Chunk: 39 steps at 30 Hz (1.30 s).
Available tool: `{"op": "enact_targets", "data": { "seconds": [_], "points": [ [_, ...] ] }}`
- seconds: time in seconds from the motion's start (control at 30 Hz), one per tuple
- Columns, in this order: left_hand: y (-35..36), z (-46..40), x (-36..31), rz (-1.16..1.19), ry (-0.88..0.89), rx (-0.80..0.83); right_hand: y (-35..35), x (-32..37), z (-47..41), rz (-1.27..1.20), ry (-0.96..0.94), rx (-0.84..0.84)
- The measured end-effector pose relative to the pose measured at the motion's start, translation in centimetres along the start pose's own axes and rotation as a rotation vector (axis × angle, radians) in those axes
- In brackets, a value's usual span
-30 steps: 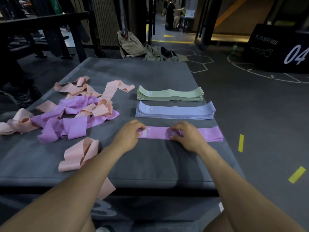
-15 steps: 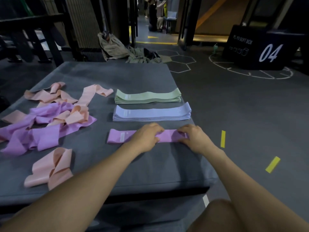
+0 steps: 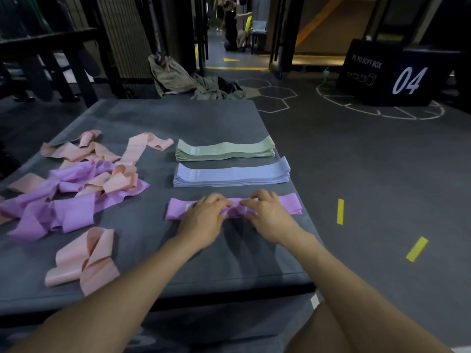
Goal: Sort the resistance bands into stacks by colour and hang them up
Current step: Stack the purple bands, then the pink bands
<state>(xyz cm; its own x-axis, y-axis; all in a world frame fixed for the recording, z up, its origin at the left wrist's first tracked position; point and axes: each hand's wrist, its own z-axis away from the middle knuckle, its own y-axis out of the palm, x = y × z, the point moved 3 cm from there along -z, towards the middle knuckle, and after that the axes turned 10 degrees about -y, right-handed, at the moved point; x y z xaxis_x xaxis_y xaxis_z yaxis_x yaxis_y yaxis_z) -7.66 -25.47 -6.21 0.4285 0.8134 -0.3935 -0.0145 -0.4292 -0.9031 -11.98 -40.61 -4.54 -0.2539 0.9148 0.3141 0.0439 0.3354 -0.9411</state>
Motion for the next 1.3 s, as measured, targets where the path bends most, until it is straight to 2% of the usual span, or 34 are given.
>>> {"op": "enact_targets", "data": {
  "seconds": [0.2,0.63,0.77,0.9,1.07,1.2,1.3],
  "points": [
    [-1.5,2.8,4.2,-0.167,-0.077,-0.019,1.2,1.0,0.7,0.063,0.006,0.143],
    [-2.4,2.6,6.0,0.045,-0.135,0.083,0.8,1.9,0.5,0.075,0.014,0.090],
    [-4.6,2.5,7.8,0.186,-0.221,-0.032,0.8,5.1,-2.2,-0.012,-0.039,-0.005],
    [-7.7,2.9,10.7,0.189,-0.301,-0.137,2.2,10.1,-6.5,-0.071,-0.172,0.015],
    [-11.1,5.2,16.9,0.181,-0.517,-0.305,4.5,16.3,-11.6,-0.114,-0.284,0.028],
    [-12.0,7.4,21.2,0.186,-0.735,-0.372,6.8,20.9,-14.7,-0.255,-0.260,0.050],
    [-12.4,8.6,23.2,0.237,-0.802,-0.383,9.7,23.3,-16.1,-0.324,-0.205,0.091]
  ]
}}
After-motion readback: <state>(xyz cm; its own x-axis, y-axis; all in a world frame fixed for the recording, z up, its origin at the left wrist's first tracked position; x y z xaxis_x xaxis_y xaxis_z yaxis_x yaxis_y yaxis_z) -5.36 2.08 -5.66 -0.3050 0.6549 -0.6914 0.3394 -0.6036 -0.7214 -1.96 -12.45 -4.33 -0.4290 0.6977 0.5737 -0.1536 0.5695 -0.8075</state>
